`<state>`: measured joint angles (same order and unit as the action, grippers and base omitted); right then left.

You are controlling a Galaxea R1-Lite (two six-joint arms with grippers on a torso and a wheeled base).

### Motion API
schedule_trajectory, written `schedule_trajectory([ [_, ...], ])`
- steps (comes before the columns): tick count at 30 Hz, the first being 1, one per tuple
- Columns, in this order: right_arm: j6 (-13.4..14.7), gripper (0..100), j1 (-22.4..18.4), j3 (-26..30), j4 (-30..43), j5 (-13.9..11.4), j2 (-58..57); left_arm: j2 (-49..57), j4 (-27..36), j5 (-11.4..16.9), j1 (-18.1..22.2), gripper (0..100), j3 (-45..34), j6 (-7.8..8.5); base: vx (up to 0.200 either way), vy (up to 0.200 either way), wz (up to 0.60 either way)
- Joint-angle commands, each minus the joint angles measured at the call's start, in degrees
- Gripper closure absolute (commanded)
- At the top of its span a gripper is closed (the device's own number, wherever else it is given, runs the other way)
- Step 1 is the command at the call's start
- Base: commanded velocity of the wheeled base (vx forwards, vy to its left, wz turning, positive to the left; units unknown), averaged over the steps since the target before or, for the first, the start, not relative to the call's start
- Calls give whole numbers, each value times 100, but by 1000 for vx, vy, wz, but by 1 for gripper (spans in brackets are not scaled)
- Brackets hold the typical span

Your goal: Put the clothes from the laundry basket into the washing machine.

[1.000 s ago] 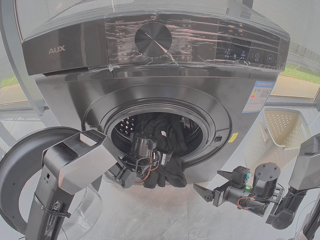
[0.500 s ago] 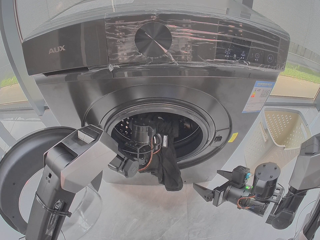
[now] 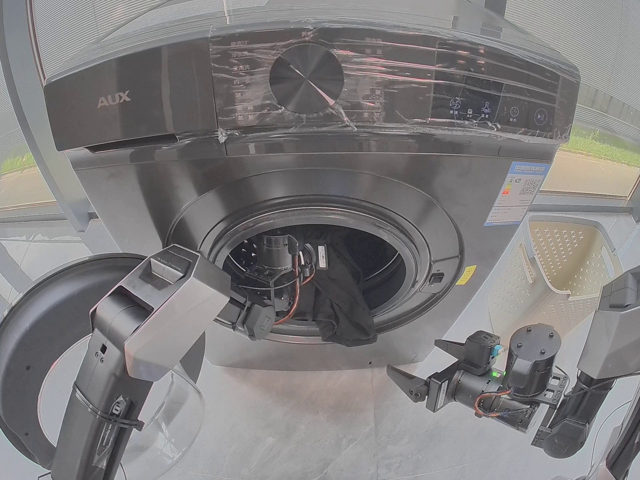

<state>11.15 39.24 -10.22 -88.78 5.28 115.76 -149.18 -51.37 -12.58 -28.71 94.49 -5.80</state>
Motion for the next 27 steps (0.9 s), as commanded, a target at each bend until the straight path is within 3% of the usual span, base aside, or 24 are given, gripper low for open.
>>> schedule_trajectory([
  [1, 1, 0, 5, 2, 1, -1, 8, 512, 303, 89, -100, 0, -906, 18, 0, 0, 0],
  [2, 1, 0, 5, 2, 1, -1, 8, 512, 303, 89, -100, 0, -906, 18, 0, 0, 0],
  [5, 1, 0, 13, 2, 1, -1, 17, 820, 479, 476, -293, 0, -1715, 18, 0, 0, 0],
  [7, 1, 0, 13, 2, 1, -1, 8, 820, 496, 537, -328, 0, -1873, 53, 0, 0, 0],
  [21, 1, 0, 22, 2, -7, -1, 8, 187, 505, 555, -328, 0, -1530, 132, 0, 0, 0],
  [22, 1, 0, 31, 2, 1, -1, 8, 161, 532, 555, -328, 100, -1512, 132, 0, 0, 0],
  [27, 1, 0, 13, -7, -7, -1, 8, 108, 488, 546, -328, 100, -1337, 114, 0, 0, 0],
])
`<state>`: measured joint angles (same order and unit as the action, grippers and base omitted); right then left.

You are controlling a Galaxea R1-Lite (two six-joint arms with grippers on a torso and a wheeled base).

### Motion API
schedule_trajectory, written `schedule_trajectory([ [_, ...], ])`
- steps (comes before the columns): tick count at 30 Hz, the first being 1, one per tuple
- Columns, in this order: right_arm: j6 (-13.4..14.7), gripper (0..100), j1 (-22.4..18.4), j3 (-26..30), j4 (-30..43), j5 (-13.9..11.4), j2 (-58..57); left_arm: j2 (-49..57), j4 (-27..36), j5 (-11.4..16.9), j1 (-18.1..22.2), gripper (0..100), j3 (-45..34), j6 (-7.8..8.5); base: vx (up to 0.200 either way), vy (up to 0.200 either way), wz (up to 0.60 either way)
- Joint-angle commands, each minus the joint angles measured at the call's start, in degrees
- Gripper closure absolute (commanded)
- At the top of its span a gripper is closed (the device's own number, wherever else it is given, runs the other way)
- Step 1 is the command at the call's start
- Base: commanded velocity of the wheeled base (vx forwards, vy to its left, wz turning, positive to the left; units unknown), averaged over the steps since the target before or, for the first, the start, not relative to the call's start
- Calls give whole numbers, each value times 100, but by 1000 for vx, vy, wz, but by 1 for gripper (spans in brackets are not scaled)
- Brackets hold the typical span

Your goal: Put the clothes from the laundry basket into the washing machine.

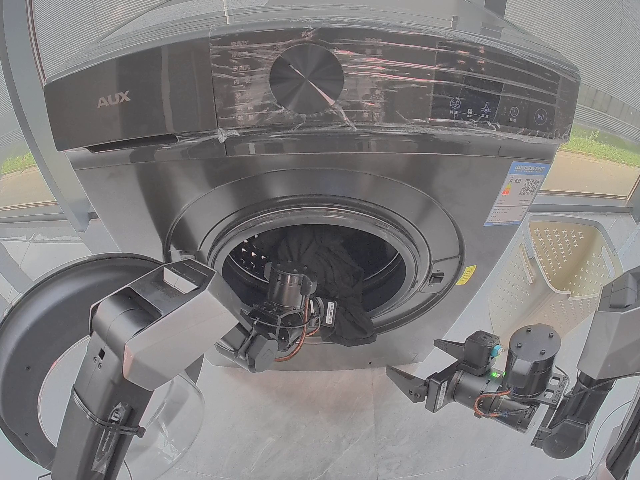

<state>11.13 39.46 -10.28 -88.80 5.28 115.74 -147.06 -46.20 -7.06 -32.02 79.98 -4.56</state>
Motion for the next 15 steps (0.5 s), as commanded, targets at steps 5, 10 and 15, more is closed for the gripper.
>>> schedule_trajectory([
  [5, -6, 0, 9, -1, -6, -1, 10, -69, -117, -147, 135, 100, 633, -89, 0, 0, 0],
  [10, -6, 0, 9, -1, 3, -1, 10, -95, -390, -331, 320, 100, 1195, -159, 0, 0, 0],
  [15, -6, 0, 9, -1, -6, -1, 19, -289, -486, -472, 434, 100, 1802, -291, 0, 0, 0],
])
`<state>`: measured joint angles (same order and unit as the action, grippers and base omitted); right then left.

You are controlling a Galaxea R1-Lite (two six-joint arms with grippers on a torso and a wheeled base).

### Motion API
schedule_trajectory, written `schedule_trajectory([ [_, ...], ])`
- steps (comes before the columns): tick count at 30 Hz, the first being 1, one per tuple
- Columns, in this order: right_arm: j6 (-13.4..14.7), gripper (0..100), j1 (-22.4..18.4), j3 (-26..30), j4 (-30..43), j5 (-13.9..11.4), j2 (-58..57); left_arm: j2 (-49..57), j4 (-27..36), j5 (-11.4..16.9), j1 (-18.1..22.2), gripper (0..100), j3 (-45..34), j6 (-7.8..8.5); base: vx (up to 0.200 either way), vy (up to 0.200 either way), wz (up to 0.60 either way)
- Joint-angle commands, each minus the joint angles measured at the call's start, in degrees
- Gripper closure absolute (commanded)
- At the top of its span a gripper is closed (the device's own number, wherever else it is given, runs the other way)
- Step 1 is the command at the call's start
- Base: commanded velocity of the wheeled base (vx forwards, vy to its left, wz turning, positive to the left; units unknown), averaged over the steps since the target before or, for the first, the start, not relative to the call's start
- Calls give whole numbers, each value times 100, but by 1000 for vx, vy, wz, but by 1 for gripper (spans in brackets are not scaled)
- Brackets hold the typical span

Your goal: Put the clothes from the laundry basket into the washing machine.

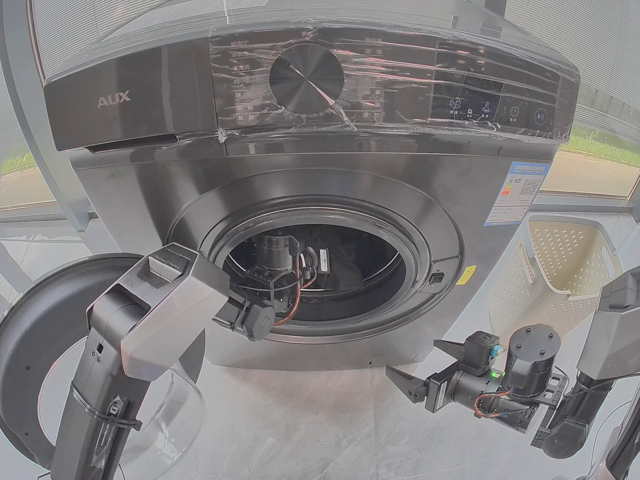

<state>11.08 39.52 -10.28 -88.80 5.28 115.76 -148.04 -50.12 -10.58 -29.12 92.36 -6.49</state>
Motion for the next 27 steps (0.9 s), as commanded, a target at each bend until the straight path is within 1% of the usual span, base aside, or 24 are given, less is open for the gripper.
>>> schedule_trajectory([
  [1, 8, 0, 3, -1, -6, 8, 17, -243, -104, -172, 161, 100, 687, -107, 0, 0, 0],
  [5, 8, 0, -6, -1, -6, 8, 25, -480, -86, -383, 214, 100, 1153, -107, 0, 0, 0],
  [11, 8, 0, -6, -1, -6, -1, 25, -524, -60, -392, 223, 100, 1267, -107, 0, 0, 0],
  [12, 8, 0, -15, -1, -6, -1, 25, -524, -69, -392, 223, 0, 1267, -107, 0, 0, 0],
  [15, 8, 0, -6, 8, -6, -1, 25, -524, -69, -392, 223, 0, 1259, -107, 0, 0, 0],
  [19, 8, 0, -6, 8, -6, -1, 25, -506, -95, -392, 205, 0, 1171, -151, 0, 0, 0],
  [20, 8, 0, -15, 8, -6, -1, 25, -489, -95, -392, 161, 0, 1048, -186, 0, 0, 0],
  [25, 8, 0, -23, 8, -6, -1, 25, -357, -95, -392, 91, 0, 643, -186, 0, 0, 0],
  [27, 8, 0, -23, 8, 3, -1, 17, -260, -121, -392, 47, 0, 353, -169, 0, 0, 0],
])
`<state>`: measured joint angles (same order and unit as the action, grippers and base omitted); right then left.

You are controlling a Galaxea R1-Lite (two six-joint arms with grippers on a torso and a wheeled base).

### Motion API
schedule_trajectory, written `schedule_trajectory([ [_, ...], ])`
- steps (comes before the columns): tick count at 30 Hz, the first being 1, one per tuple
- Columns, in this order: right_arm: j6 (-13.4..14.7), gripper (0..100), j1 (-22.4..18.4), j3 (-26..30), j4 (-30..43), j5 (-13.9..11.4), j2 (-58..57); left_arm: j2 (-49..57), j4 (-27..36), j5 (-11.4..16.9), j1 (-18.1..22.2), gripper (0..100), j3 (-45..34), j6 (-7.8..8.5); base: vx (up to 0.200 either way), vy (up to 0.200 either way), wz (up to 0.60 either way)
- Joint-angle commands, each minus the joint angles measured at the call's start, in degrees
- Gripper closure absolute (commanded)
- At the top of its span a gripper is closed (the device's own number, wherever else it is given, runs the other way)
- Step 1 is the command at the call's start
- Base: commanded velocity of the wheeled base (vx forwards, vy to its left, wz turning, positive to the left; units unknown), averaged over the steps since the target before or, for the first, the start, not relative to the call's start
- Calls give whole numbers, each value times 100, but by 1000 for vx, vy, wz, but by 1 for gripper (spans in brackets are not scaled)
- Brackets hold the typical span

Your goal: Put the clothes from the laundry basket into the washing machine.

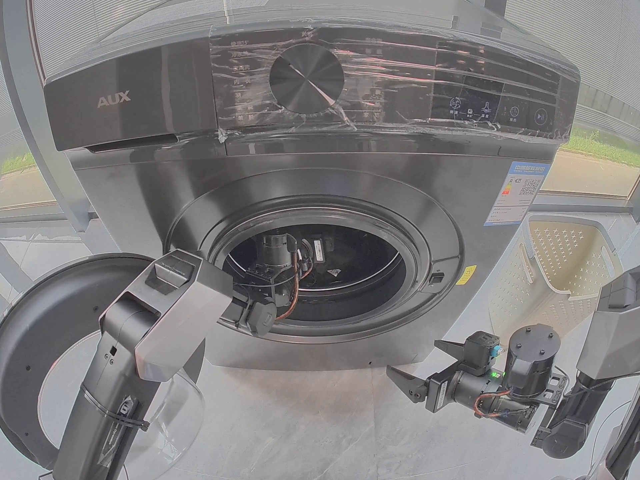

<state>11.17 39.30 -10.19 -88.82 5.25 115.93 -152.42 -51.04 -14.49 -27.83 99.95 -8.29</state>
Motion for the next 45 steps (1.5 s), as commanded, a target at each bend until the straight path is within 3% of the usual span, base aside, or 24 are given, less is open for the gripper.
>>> schedule_trajectory([
  [1, 0, 0, -10, 0, -4, 2, 0, 300, -55, -1, -135, 0, -670, 29, 0, 0, 0],
  [4, 0, 0, -10, 0, -4, 2, 0, 494, -160, 8, -232, 0, -1057, 47, 0, 0, 0],
  [10, 0, 0, -19, 8, -4, 2, -44, 1153, -714, 26, -829, 0, -2700, 99, 0, 0, 0],
  [18, 0, 0, -37, 44, -4, 2, -62, 2225, -1558, 17, -1383, 0, -4519, 29, 0, 0, 0],
  [27, -44, 0, -72, 70, 5, 107, -352, 3552, -2200, -1, -1409, 0, -6321, -50, 0, 0, 0],
  [32, -132, 0, -256, 140, 5, 591, -484, 4194, -2560, -1, -1383, 0, -6998, -120, 0, 0, 0],
  [33, -150, 0, -265, 211, 5, 775, -537, 4449, -2569, -10, -1383, 0, -7200, -217, 0, 0, 0],
  [37, -167, 0, -274, 334, 14, 872, -809, 4809, -2692, -1, -1295, 0, -7552, -287, 0, 0, 0],
  [42, -247, 0, -406, 342, 49, 890, -1301, 5117, -3008, -194, -1269, 0, -7938, -173, 0, 0, 0],
  [45, -247, 0, -687, 439, 58, 881, -1477, 5389, -3017, -168, -1233, 0, -8132, -138, 0, 0, 0],
])
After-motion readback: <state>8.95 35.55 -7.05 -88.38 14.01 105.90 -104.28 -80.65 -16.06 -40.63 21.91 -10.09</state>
